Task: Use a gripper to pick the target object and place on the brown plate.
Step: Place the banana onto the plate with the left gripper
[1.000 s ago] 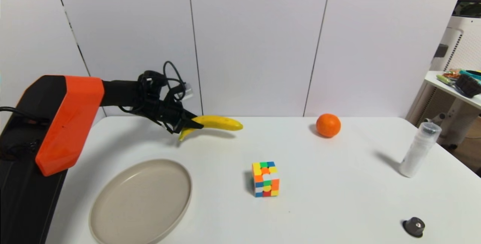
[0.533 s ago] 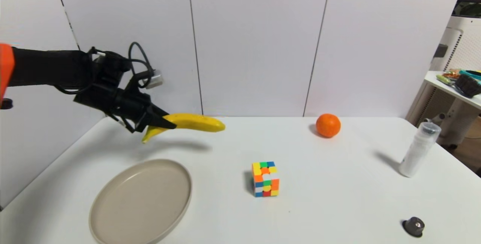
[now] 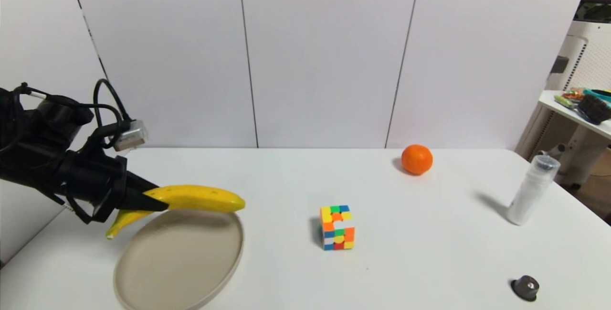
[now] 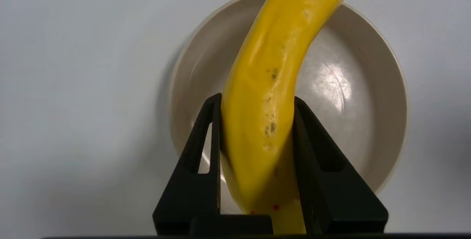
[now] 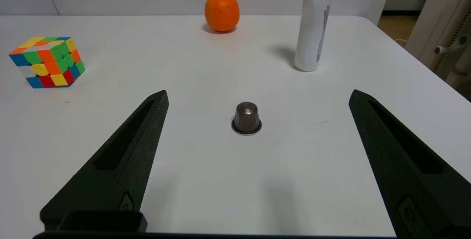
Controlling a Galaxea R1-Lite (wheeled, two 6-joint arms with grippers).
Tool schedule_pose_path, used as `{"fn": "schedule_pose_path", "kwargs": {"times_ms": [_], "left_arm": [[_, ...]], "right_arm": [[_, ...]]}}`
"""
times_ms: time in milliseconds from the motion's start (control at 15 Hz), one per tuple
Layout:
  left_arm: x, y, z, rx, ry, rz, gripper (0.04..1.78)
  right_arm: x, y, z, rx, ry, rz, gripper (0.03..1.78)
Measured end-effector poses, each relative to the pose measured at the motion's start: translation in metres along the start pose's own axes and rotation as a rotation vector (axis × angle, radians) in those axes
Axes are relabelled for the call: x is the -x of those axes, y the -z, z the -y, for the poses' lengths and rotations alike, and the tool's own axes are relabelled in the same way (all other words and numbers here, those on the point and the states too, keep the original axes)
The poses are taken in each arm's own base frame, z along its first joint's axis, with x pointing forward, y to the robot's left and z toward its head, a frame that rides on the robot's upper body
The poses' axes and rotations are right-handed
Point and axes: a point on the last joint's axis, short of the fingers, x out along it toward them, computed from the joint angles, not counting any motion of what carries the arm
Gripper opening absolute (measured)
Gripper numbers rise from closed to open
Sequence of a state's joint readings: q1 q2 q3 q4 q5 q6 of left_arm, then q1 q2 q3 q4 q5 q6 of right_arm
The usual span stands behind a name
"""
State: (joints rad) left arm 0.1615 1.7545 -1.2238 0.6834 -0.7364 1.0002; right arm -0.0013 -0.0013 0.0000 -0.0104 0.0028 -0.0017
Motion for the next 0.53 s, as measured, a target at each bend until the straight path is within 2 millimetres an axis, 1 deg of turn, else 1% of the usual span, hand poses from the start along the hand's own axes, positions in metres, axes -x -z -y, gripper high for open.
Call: {"fn": "schedule_pose_path", "kwargs": {"times_ms": [133, 200, 267, 400, 533], "left_arm": [[-0.002, 0.008, 0.006, 0.012, 0.017, -0.011, 0.6], [-0.004, 0.011, 0.009, 0.01, 0.025, -0.016, 0.75], [-0.006, 0.015, 0.01, 0.011, 0.03, -0.019, 0.87], [-0.009, 0.02, 0.013, 0.016, 0.034, -0.023, 1.05], [-0.008, 0.02, 0.016, 0.015, 0.033, -0.022, 1.2]], "right_arm": [[0.0, 0.0, 0.0, -0.001, 0.0, 0.0, 1.69], [0.0, 0.0, 0.0, 0.0, 0.0, 0.0, 1.69], [0.0, 0.0, 0.0, 0.001, 0.0, 0.0, 1.69], [0.0, 0.0, 0.0, 0.001, 0.0, 0.0, 1.69], [0.0, 0.0, 0.0, 0.0, 0.0, 0.0, 1.69]]}}
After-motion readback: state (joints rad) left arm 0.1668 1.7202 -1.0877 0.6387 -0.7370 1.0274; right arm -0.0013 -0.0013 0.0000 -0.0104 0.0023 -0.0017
